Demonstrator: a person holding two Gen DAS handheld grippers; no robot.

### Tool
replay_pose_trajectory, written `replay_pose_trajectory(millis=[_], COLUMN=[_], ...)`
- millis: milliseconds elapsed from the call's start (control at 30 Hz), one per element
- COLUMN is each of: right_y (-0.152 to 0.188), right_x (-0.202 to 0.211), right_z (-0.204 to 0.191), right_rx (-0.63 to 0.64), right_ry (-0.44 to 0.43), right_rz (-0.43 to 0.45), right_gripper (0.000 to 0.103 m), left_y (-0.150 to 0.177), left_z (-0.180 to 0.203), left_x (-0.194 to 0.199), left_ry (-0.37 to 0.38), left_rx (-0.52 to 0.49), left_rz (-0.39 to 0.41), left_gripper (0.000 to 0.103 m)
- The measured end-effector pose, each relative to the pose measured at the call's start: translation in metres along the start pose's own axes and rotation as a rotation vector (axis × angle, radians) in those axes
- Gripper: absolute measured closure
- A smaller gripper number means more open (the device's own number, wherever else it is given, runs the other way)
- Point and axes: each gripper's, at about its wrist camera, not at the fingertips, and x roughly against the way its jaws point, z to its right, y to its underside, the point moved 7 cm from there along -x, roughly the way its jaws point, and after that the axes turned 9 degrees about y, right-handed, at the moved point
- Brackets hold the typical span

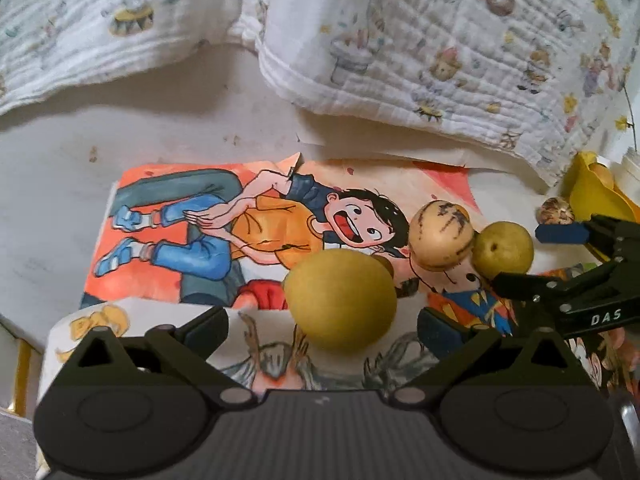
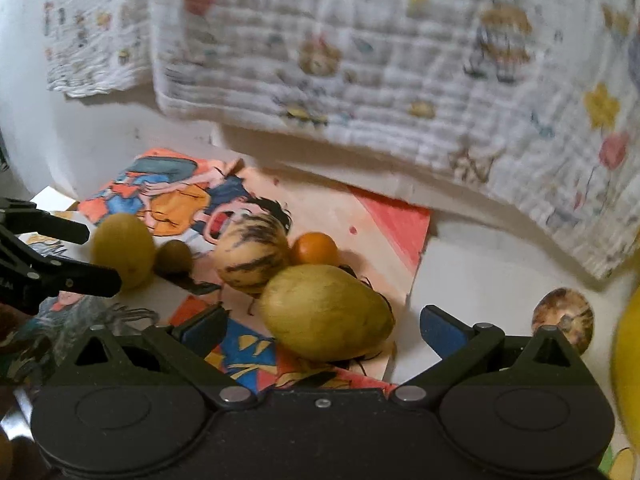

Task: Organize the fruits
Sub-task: 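Close the left tool on the round yellow pear while the right tool grasps the elongated pear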

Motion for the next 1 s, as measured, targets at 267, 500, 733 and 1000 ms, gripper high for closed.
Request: replay_pose_trajectory(millis=[267, 500, 733, 1000], right_y=[0.001, 0.004, 0.005, 0.005], right_x=[-0.023, -0.032, -0.031, -0.024], right_z=[0.003, 0.003, 0.004, 0.008], right_rx=[-0.025, -0.034, -0.050, -0.051], right_ry=[0.002, 0.015, 0.031, 0.051], right_rz=[-0.012, -0.016, 0.003, 0.031], right_gripper=[0.008, 0.015, 0.019, 0.034], left_y=[-0.009, -0.016, -0.016, -0.013], left_z=[-0.005, -0.006, -0.004, 0.005], left_x=[-0.021, -0.027, -0.028, -0.026], left_ry=[0.021, 0.037, 0.036, 0.026], left_rx=[-0.011, -0.034, -0.057, -0.112], left_rz=[0.004, 0.015, 0.035, 0.016], left_gripper=[0.001, 0.010, 0.024, 0.033])
